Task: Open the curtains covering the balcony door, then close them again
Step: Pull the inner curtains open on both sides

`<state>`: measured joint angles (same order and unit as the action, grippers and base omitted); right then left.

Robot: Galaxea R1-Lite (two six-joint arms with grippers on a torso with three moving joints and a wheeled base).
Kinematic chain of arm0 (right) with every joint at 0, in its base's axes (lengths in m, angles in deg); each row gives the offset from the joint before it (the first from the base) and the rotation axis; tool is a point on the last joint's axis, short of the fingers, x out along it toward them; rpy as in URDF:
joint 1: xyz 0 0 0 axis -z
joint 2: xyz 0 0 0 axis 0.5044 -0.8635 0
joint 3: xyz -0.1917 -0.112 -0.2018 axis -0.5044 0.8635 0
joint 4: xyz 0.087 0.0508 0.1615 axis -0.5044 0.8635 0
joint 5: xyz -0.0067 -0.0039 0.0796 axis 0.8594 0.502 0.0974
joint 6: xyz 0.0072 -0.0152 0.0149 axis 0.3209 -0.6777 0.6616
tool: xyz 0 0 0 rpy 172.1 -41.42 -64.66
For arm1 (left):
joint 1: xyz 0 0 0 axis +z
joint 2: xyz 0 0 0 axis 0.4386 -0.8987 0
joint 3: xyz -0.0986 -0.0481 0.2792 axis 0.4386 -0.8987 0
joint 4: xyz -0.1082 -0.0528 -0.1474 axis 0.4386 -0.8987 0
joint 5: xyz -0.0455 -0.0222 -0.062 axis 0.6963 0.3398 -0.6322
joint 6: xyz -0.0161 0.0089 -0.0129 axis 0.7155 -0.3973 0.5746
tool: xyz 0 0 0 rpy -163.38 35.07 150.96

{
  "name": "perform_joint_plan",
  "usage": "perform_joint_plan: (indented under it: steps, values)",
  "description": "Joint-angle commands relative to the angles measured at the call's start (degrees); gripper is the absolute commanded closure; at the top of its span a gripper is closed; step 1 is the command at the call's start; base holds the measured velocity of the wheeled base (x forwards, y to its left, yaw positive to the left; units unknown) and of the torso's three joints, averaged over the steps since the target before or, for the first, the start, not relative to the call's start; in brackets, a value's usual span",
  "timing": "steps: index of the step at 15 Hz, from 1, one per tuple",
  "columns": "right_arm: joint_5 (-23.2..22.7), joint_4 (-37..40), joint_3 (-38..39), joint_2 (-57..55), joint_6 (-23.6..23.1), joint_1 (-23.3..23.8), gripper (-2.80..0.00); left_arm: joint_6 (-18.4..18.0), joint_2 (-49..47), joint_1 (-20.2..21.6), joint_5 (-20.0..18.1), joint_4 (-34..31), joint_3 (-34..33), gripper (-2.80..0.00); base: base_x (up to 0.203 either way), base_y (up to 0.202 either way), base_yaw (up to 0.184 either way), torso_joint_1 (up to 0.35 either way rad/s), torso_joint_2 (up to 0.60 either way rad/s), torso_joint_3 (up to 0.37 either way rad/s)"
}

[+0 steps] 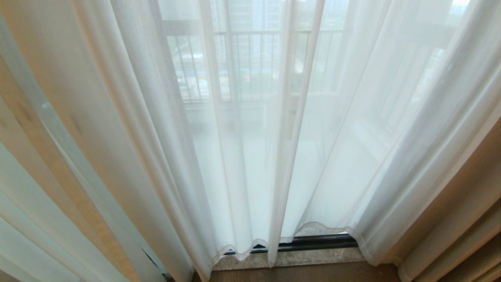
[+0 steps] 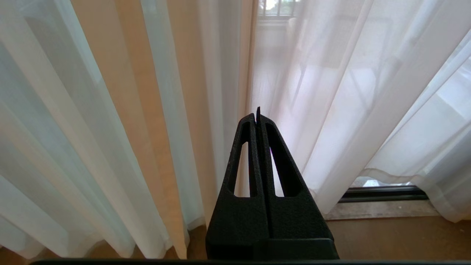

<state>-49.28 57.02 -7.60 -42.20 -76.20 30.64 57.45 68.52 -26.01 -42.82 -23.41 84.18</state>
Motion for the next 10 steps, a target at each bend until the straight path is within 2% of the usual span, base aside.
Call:
perform_joint_plan:
  steps: [1, 5, 8, 10]
  values:
    - [-0.03, -0.05, 0.00, -0.07, -0.02, 0.00, 0.00, 0.09, 0.02, 0.00, -0.02, 0.00, -0.01, 0.00, 0.000, 0.000, 0.000, 0.000, 0.00, 0.000]
    - [-0.03, -0.05, 0.00, -0.07, -0.02, 0.00, 0.00, 0.23, -0.34, 0.00, 0.15, -1.93, 1.46, 0.00, 0.000, 0.000, 0.000, 0.000, 0.00, 0.000]
    - [-0.03, -0.05, 0.00, -0.07, -0.02, 0.00, 0.00, 0.43, -2.05, 0.00, 1.39, -5.47, 7.22, 0.00, 0.000, 0.000, 0.000, 0.000, 0.00, 0.000]
    - [-0.03, -0.05, 0.00, -0.07, -0.02, 0.00, 0.00, 0.44, -3.48, 0.06, 3.56, -5.93, 10.47, 0.00, 0.000, 0.000, 0.000, 0.000, 0.00, 0.000]
